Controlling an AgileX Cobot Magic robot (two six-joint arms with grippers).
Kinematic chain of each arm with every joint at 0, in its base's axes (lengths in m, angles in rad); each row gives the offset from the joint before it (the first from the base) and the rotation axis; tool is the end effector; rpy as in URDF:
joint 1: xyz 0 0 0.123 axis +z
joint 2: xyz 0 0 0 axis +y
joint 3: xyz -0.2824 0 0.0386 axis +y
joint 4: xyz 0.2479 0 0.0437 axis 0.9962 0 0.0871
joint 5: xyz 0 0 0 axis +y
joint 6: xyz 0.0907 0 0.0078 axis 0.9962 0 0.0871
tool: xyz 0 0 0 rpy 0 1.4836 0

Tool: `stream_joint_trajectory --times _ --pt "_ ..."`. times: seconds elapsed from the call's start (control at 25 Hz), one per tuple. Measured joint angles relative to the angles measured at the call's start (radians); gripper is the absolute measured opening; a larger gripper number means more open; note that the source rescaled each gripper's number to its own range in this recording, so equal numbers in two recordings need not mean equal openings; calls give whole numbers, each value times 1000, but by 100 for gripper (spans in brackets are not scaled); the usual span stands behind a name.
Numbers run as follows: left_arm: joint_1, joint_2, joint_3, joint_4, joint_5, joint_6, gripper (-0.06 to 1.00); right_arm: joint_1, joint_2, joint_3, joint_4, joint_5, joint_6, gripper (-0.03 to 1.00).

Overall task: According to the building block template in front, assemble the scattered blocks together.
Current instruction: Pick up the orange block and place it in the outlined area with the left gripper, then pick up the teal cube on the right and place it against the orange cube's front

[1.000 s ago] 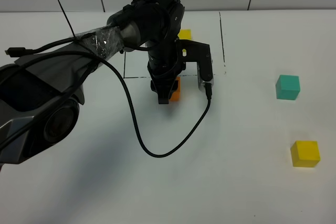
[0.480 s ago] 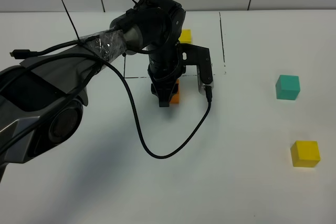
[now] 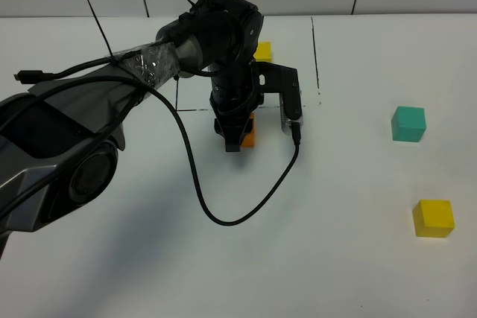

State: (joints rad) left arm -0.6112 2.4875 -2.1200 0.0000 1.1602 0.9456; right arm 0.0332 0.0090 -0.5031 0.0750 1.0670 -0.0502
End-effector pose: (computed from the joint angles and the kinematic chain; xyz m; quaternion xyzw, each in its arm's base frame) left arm 0.4147 -0.2906 0.1256 0.7007 0.7105 0.0108 0.0642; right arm -0.0044 0.0058 0.2778 -0.0371 0.8550 0.0331 0.5163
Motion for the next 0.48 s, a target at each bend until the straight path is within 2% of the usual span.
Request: stream_joint_trajectory --times 0.16,0.24,0.36,0.48 --pt "0 0 0 0 -1 0 0 0 0 0 0 0 0 73" --pt "0 0 0 9 -3 0 4 0 0 0 0 0 0 73" --pt "-1 6 0 21 -7 0 27 0 0 0 0 0 0 73" --pt "-1 3 0 21 -7 -1 60 0 0 0 0 0 0 73"
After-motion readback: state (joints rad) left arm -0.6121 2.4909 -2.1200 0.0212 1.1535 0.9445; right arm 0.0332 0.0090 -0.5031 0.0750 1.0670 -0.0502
